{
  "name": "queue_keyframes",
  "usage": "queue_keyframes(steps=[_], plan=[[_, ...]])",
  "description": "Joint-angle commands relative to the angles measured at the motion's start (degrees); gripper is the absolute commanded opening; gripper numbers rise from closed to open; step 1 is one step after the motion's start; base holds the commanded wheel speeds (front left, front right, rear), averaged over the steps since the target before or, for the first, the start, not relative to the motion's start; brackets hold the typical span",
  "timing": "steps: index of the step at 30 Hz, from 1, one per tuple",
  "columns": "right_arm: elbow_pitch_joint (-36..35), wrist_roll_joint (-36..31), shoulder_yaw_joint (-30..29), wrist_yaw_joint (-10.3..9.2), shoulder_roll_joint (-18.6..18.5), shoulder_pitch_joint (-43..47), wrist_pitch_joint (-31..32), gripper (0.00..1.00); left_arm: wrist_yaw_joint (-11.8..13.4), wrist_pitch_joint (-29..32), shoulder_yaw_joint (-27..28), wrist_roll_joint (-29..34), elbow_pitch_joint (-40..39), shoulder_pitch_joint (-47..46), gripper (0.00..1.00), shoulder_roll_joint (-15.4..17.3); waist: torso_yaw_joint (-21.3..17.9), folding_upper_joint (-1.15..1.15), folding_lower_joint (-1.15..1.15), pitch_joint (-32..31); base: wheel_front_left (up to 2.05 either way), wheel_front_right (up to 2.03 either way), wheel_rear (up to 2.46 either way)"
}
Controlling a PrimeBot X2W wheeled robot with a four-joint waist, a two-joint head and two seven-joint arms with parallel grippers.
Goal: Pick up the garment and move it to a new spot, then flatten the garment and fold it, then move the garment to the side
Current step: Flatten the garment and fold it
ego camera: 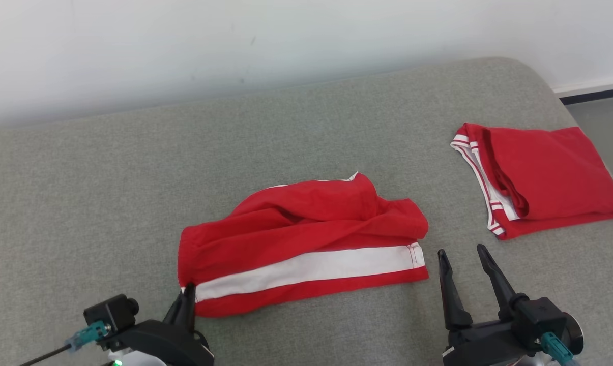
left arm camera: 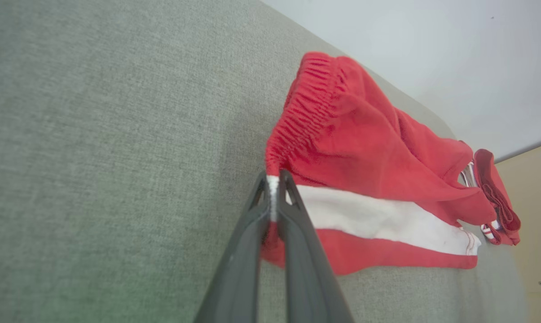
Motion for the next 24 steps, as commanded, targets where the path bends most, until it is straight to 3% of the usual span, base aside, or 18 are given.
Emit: queue_keyframes(steps=[1, 2, 9, 15, 19, 24], plan=[[-0.2, -0.3, 0.0, -0.14, 0.1, 0.4, 0.1, 1.0, 0.0, 0.4, -0.2, -0.4, -0.6, 1.1, 0.77, 0.3, 0.1, 0.0, 0.0, 0.0, 0.0, 0.0, 0.0], [-0.3, -0.3, 0.0, -0.14, 0.1, 0.4, 0.2, 1.0, 0.1, 0.7, -0.5, -0.3, -1.0, 1.5, 1.0, 0.5, 0.2, 0.0, 0.0, 0.0, 0.0, 0.0, 0.0], [-0.9, -0.5, -0.8, -0.14, 0.1, 0.7, 0.8, 1.0, 1.4, -0.6, -0.8, 2.5, -5.1, 4.1, 1.0, 3.4, 1.0, 0.0, 0.0, -0.1, 0.0, 0.0, 0.0], [-1.2, -0.9, -2.4, -0.14, 0.1, 1.4, 1.4, 1.0, 1.9, -7.9, -0.5, 8.7, -7.3, 6.0, 1.0, 6.4, 2.3, 0.0, 0.0, -0.8, 0.0, 0.0, 0.0], [-0.6, -1.2, -2.8, -0.14, 0.1, 1.7, 0.8, 1.0, 2.2, -11.2, 2.1, 15.1, -7.5, 7.1, 1.0, 5.5, 3.3, 0.0, 0.0, -1.7, 0.0, 0.0, 0.0], [0.8, -1.8, -2.2, -0.14, 0.1, 2.3, -0.4, 1.0, 0.9, -11.3, 9.1, 29.7, -12.4, 10.7, 1.0, 0.4, 5.1, 0.0, 0.0, -3.3, 0.0, 0.0, 0.0]])
